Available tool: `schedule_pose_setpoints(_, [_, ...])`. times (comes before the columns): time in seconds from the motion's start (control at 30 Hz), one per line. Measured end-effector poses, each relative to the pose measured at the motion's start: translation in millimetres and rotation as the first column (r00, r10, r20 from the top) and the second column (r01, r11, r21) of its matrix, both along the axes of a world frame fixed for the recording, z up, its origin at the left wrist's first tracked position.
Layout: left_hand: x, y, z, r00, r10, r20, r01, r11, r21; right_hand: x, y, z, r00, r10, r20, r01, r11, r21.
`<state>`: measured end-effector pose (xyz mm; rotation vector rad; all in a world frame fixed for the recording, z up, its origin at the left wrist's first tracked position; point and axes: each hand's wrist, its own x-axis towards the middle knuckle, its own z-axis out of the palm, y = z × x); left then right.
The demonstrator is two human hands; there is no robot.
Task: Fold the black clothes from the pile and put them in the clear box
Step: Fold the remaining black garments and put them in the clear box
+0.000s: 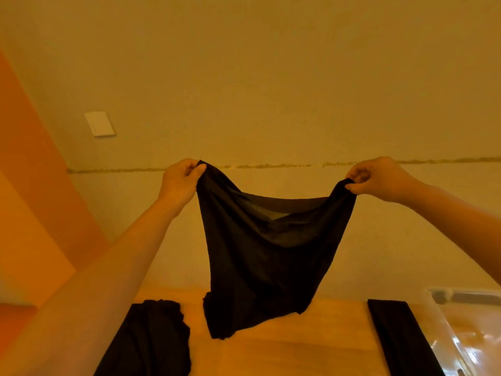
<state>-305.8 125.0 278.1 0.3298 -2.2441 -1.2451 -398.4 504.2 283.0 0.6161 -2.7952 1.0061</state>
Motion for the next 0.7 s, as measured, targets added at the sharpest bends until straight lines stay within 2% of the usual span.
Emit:
schedule_pose_setpoints(0.2, [-10,-19,41,0.99,0.1,-0.103,-0.079,0.979,0.186,-18,38,29,0.996,-0.081,-0.045,0.084,0.995,0.055])
schedule_pose_setpoints(0.4, [-21,-16,70,0.988,0.039,-0.148,-0.012,0.985,0.175,-19,49,48,0.988,-0.123,-0.091,0.129,0.99,0.062])
schedule_pose_setpoints(0.5, [-26,-14,68,0.993,0.001,-0.115,0.022,0.98,0.199,-16,47,44,0.99,-0.138,-0.043,0.131,0.982,-0.135])
schedule_pose_setpoints(0.6, [-25,-18,51,0.998,-0.024,-0.051,0.037,0.961,0.275,-12,45,30,0.983,-0.047,0.177,0.116,0.907,-0.406])
schedule_pose_setpoints(0.7, [-21,-23,23,0.998,-0.055,0.036,0.04,0.945,0.325,-2,43,11,0.944,0.002,0.33,0.179,0.836,-0.518])
